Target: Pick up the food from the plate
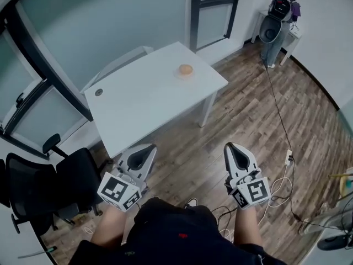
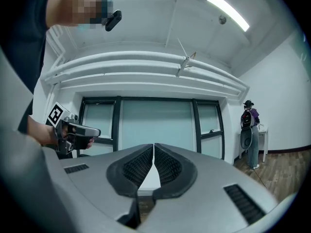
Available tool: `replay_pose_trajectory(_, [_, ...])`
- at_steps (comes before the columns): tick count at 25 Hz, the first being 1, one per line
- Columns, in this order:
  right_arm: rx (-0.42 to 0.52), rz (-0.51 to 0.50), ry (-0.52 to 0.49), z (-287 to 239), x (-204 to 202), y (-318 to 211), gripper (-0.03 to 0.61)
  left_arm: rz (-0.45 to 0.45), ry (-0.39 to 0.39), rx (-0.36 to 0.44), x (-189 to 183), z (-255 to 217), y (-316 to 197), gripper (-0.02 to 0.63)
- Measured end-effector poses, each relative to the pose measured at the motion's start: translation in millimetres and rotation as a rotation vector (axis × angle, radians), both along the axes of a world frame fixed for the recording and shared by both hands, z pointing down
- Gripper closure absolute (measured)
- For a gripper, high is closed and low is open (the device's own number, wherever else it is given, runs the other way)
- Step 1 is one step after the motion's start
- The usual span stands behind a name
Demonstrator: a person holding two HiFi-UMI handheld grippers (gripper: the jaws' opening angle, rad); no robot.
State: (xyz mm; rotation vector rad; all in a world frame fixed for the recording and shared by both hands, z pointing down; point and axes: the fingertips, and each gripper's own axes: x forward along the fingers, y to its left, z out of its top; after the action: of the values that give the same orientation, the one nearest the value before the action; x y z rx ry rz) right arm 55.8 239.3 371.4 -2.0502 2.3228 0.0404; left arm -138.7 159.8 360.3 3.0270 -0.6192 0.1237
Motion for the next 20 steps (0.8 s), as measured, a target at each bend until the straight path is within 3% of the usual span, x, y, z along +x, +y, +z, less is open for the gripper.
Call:
replay_pose_trajectory(10, [-0.023,-0.022,-0.034,18.6,62.5,12.9,0.55,0.02,-0.036,0.007,67.2,3.8,16.5,0.594])
replay_pose_trajectory(20, [-0.07,-0.022,0.02,31.2,94.2,-36.0,0.551,0.043,-0.003,-0.004,112.8,9.8,-41.3,0.594])
